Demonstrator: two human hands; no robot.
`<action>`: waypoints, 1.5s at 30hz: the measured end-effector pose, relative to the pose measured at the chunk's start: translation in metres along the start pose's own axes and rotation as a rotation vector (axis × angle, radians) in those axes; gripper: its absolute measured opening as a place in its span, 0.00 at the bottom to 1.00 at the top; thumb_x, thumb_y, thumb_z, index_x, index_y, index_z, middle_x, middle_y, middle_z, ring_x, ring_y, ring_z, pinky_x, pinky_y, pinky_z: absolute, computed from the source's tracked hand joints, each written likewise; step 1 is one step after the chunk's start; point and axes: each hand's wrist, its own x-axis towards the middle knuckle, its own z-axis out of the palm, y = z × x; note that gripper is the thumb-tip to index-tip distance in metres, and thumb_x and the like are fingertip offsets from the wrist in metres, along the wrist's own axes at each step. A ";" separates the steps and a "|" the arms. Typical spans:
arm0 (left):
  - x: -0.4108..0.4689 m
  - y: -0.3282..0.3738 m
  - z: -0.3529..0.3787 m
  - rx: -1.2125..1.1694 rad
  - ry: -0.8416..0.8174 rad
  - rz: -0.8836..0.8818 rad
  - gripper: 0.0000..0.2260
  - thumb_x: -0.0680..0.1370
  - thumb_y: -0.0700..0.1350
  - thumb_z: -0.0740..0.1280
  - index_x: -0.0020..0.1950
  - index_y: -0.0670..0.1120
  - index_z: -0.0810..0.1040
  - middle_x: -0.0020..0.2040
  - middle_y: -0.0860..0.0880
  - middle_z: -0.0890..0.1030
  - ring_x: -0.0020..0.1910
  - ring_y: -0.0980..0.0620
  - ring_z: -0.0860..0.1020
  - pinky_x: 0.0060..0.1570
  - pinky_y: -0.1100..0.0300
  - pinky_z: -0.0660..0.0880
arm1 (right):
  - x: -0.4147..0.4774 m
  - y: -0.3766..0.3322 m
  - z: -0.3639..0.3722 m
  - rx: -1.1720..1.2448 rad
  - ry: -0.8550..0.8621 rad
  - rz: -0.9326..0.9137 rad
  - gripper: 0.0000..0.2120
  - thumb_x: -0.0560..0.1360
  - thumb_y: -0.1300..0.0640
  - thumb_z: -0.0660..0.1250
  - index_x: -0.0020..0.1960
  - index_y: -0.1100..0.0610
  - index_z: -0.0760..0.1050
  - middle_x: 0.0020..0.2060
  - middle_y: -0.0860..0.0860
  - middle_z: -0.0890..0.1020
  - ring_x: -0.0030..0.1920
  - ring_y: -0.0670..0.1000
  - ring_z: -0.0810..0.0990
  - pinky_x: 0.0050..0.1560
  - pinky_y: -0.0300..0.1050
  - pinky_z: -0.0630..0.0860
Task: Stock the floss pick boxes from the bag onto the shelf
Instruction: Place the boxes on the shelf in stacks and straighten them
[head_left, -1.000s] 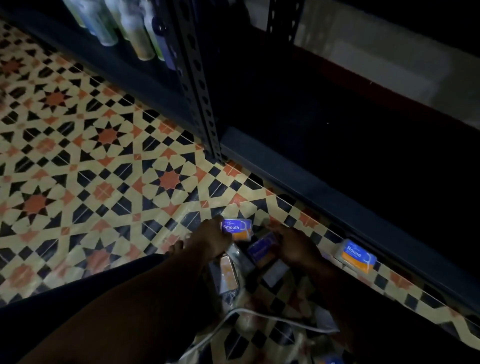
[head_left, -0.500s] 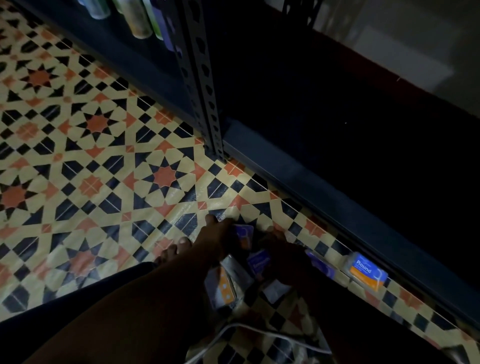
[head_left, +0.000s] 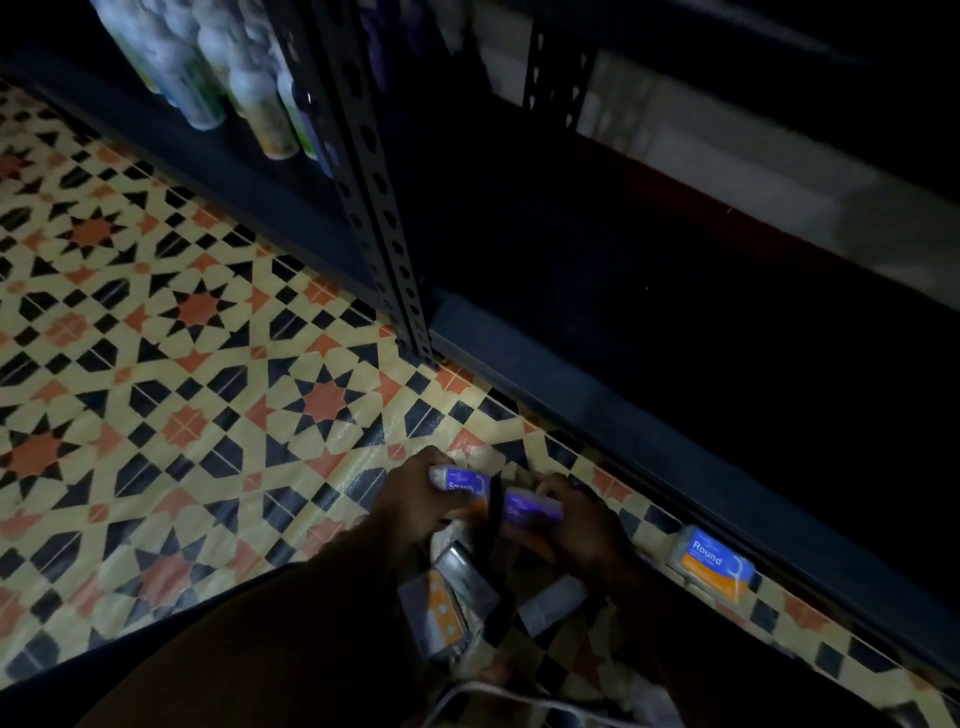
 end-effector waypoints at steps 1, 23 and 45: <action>-0.002 0.008 -0.004 -0.005 -0.006 0.025 0.16 0.70 0.50 0.79 0.53 0.48 0.78 0.45 0.48 0.83 0.40 0.55 0.83 0.36 0.61 0.81 | -0.008 -0.011 -0.012 -0.005 0.043 -0.023 0.14 0.73 0.44 0.69 0.54 0.49 0.75 0.46 0.45 0.80 0.45 0.47 0.77 0.47 0.42 0.73; -0.200 0.226 -0.154 -0.005 0.235 0.700 0.20 0.72 0.44 0.78 0.61 0.52 0.77 0.53 0.51 0.83 0.49 0.53 0.83 0.47 0.54 0.81 | -0.232 -0.178 -0.187 0.547 0.444 -0.387 0.27 0.72 0.65 0.72 0.68 0.50 0.73 0.56 0.45 0.82 0.51 0.41 0.81 0.45 0.36 0.79; -0.161 0.383 -0.175 0.216 0.450 0.870 0.20 0.74 0.47 0.73 0.61 0.56 0.68 0.53 0.50 0.81 0.51 0.49 0.79 0.52 0.54 0.77 | -0.205 -0.236 -0.329 0.158 0.943 -0.439 0.26 0.72 0.62 0.67 0.69 0.48 0.71 0.59 0.52 0.80 0.55 0.52 0.78 0.52 0.39 0.72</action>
